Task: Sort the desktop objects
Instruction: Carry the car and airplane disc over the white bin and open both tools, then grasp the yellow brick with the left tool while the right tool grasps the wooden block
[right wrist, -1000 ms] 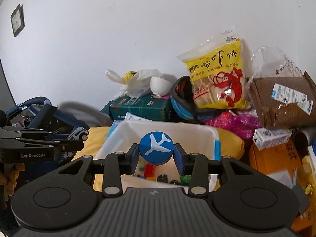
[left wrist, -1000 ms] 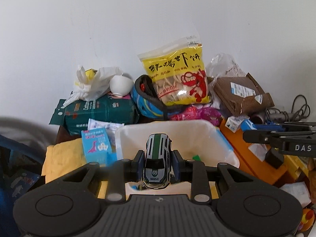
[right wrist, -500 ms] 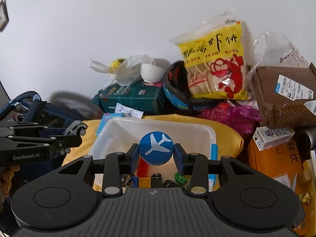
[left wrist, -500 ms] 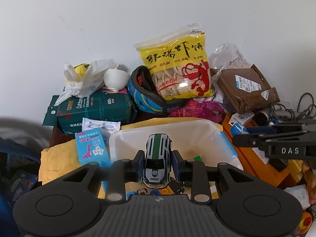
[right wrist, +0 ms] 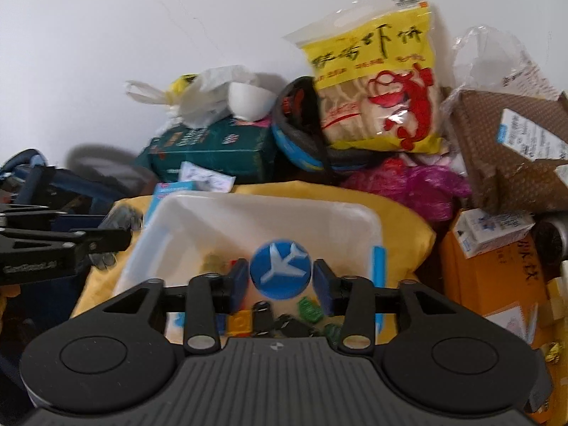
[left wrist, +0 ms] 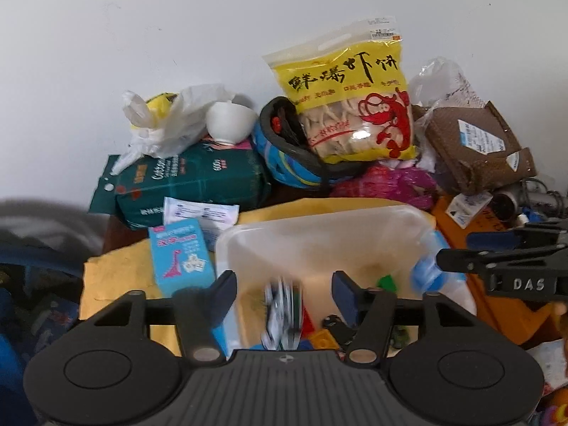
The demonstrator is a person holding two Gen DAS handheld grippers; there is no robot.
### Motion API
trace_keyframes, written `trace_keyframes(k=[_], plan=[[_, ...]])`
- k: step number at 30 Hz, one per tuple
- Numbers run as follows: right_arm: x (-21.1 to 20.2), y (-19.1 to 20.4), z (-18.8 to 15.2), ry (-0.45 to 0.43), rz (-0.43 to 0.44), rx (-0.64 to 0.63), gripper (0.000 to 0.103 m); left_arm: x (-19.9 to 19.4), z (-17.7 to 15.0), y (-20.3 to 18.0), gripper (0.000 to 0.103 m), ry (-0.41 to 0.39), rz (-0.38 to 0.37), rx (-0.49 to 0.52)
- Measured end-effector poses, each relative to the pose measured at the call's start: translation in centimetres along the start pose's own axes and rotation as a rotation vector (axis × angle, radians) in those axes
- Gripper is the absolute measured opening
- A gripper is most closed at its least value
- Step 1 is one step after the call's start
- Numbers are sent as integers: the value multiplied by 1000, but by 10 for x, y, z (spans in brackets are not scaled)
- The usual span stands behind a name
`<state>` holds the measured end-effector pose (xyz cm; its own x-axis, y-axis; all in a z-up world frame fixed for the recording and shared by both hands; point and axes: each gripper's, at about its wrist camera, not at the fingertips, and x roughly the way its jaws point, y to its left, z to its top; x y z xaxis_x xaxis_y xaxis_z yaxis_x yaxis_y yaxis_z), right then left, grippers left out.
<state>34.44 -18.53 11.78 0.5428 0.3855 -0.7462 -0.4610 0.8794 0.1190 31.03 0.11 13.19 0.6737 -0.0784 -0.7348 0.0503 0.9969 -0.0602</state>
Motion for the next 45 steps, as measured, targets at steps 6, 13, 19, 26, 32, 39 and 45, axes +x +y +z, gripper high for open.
trace_keyframes(k=[6, 13, 19, 26, 32, 39, 45], plan=[[2, -7, -10, -10, 7, 15, 56, -6, -33, 6, 63, -23, -27, 19], [-33, 8, -84, -87, 80, -29, 56, -24, -144, -2, 65, -68, -70, 48], [-20, 44, -194, 8, 102, -84, 55, -3, -226, -14, 64, 42, -75, 47], [5, 68, -246, 69, 83, -108, 55, 12, -245, -33, 63, 41, -80, 142], [16, 79, -256, 40, 95, -180, 54, 32, -249, -37, 53, 71, -64, 173], [34, 78, -255, 58, 115, -199, 43, 45, -253, -42, 25, 78, -74, 157], [21, 60, -259, 43, 115, -130, 43, 32, -257, -35, 25, 54, -87, 145]])
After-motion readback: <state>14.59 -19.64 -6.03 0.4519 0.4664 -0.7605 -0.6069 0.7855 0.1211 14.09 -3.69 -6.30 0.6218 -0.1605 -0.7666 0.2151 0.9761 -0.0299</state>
